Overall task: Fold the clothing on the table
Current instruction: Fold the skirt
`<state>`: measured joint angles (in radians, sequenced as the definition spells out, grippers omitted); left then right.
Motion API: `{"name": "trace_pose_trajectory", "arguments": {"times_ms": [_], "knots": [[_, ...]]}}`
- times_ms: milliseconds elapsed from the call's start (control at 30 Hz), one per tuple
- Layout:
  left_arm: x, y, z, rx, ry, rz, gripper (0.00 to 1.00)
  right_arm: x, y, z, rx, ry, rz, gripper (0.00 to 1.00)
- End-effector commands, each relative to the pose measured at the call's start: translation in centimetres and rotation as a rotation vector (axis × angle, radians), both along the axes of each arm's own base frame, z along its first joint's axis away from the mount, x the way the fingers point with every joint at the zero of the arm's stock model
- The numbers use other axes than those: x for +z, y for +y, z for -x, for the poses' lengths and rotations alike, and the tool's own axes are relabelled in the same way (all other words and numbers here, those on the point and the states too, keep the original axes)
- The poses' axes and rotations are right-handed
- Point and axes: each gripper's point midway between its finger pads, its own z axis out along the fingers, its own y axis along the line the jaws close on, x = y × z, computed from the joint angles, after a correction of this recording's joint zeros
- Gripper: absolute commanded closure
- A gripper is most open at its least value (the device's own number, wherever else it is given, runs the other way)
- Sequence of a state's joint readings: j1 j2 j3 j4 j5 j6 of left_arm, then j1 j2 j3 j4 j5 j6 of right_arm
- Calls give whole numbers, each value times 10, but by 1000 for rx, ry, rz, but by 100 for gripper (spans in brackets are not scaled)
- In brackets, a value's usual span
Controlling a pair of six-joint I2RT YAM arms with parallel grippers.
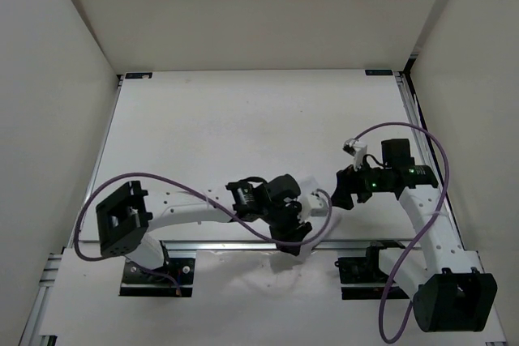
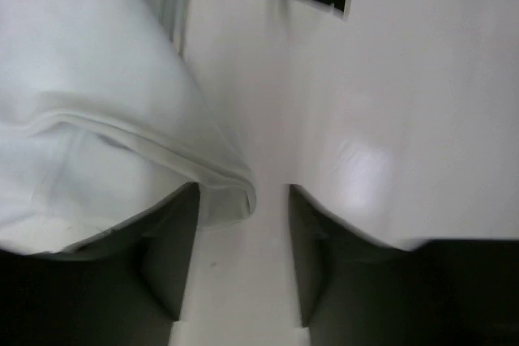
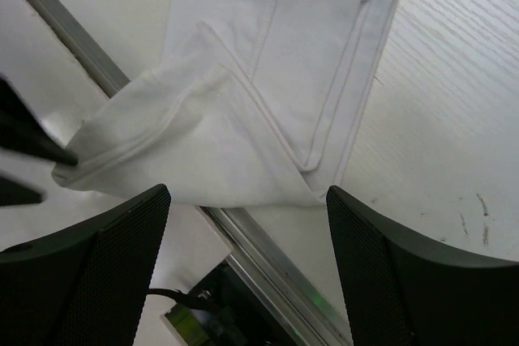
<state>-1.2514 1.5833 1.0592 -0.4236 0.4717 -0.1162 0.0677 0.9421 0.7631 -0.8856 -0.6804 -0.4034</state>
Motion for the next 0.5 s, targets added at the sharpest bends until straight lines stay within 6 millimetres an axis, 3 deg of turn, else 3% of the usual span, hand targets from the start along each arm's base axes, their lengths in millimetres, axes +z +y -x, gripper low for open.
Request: {"name": "trace_pose_trajectory", "arguments": {"times_ms": [0, 33, 100, 167, 200, 233, 300, 333, 367, 400, 433, 467], "knots": [[52, -7, -27, 154, -8, 174, 34, 2, -10, -9, -1, -50, 64, 18], [70, -7, -40, 192, -35, 240, 1, 4, -11, -11, -12, -58, 62, 18], [96, 0, -57, 305, 1, 336, 1, 1, -13, -13, -27, -40, 58, 19], [126, 18, -88, 449, 5, 490, 1, 3, -15, -19, -53, -33, 37, 19], [118, 27, -99, 532, 38, 484, 1, 0, -15, -19, -60, -11, 28, 19], [129, 33, -111, 604, 38, 530, 2, 1, -14, -21, -63, 3, 20, 19], [107, 50, -134, 698, 55, 477, 1, 1, -19, -28, -94, 17, 20, 20], [99, 54, -137, 718, 83, 454, 7, 3, -22, -31, -99, 19, 24, 20], [81, 61, -147, 754, 108, 413, 28, 2, -25, -33, -108, 30, 29, 21], [74, 63, -145, 740, 151, 401, 51, 5, -27, -39, -115, 25, 40, 21], [67, 62, -150, 761, 164, 383, 100, 9, -29, -46, -121, 21, 40, 21], [63, 61, -155, 773, 167, 365, 100, 10, -32, -50, -133, 14, 47, 21]]}}
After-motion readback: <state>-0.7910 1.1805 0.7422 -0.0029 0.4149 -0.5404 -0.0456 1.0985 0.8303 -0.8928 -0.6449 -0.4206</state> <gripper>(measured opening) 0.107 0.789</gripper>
